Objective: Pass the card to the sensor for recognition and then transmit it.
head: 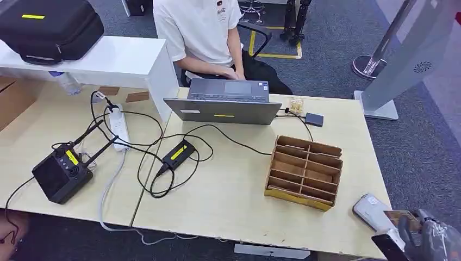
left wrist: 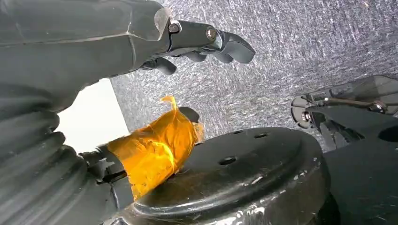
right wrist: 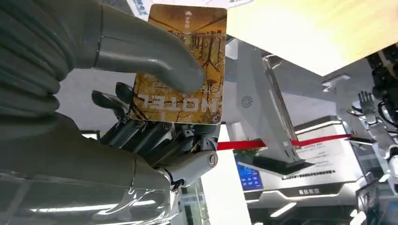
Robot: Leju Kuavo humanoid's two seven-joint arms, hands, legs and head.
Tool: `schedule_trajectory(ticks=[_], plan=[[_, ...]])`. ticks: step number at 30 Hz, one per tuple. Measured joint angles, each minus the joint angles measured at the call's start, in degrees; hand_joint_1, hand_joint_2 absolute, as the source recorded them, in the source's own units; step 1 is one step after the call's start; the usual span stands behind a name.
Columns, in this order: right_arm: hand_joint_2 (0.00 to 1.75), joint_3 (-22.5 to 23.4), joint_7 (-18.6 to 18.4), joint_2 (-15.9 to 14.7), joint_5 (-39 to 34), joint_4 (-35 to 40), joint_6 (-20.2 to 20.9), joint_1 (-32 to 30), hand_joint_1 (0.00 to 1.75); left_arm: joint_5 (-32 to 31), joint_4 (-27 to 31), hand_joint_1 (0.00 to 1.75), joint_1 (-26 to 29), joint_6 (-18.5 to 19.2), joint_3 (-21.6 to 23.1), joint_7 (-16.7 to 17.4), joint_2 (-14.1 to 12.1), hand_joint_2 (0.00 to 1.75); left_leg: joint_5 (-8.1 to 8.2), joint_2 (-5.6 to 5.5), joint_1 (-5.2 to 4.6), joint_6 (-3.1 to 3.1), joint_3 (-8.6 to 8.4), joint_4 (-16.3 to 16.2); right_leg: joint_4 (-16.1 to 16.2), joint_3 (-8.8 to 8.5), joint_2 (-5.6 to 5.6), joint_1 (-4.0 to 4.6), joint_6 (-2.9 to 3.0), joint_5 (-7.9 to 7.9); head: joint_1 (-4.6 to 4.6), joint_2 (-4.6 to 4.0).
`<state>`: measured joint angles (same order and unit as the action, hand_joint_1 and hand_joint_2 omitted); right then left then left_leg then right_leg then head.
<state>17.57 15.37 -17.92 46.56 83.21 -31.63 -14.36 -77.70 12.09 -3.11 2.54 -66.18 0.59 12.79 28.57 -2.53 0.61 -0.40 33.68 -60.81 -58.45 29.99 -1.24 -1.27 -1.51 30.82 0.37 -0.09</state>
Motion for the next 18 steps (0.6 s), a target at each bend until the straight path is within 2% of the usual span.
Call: schedule_trajectory(ticks=[9,18], plan=[[1.75,-0.85,-0.37,0.26,1.33,-0.02,0.68,1.33,1.75,-0.37,0.00,0.00,0.00,0.00,0.00,0.24,-0.04,1.75,0.00,0.00,0.01,0.00,0.00,0.00,0.00,0.01,0.00,0.01,0.00,0.00,0.00,0.00],[1.75,-3.63,0.15,2.60,2.30,-7.67,-2.95,3.36,1.75,-0.90,0.00,0.00,-0.04,-0.02,0.00,0.83,-0.04,1.75,0.00,0.06,0.02,0.00,-0.03,0.00,-0.01,0.02,-0.06,0.02,0.00,0.00,0.00,0.00]])
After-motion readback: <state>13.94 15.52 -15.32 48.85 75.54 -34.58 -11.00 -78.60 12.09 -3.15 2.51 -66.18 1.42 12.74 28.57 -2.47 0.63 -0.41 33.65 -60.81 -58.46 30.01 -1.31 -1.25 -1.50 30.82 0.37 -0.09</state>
